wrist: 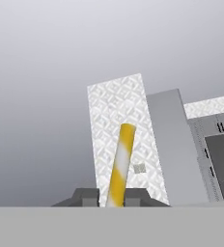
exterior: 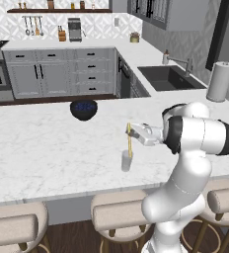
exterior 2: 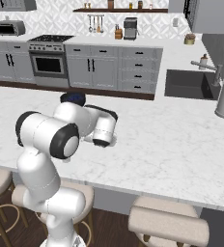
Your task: Take a straw from the drawer in front and place it inside the glass cup on the dining counter.
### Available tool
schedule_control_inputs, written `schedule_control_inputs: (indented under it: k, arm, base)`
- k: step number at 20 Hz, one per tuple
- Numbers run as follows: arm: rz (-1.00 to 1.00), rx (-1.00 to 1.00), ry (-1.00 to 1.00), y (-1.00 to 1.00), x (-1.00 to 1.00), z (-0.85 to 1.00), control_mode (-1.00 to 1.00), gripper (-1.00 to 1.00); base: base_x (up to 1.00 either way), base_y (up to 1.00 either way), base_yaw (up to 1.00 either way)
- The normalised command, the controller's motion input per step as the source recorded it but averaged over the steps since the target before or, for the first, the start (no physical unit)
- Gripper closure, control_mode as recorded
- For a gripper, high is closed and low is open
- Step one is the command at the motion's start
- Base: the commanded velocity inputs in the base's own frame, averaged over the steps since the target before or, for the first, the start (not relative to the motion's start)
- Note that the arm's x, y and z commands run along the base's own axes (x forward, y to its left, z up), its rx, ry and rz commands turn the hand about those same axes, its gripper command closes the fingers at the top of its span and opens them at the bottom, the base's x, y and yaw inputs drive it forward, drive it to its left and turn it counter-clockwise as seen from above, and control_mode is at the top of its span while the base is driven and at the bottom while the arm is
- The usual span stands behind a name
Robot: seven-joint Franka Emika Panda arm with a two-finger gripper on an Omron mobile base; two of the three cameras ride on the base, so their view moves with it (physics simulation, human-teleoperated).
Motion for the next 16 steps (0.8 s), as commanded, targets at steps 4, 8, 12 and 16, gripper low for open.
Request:
schedule_control_inputs:
  k: [4, 8, 12, 16]
  arm:
    - [0.00, 0.00, 0.00, 0.00, 0.00, 0.06, -1.00, 1.00]
    - [0.00, 0.00, 0.00, 0.00, -0.10, 0.19, -1.00, 1.00]
    - [0.00, 0.00, 0.00, 0.00, -0.11, 0.34, -1.00, 1.00]
    - [0.00, 0.00, 0.00, 0.00, -0.03, 0.21, -1.00, 1.00]
  base:
    - [0.00, 0.00, 0.00]
    - [0.00, 0.00, 0.00]
    - [0.00, 0.00, 0.00]
    - [0.00, 0.00, 0.00]
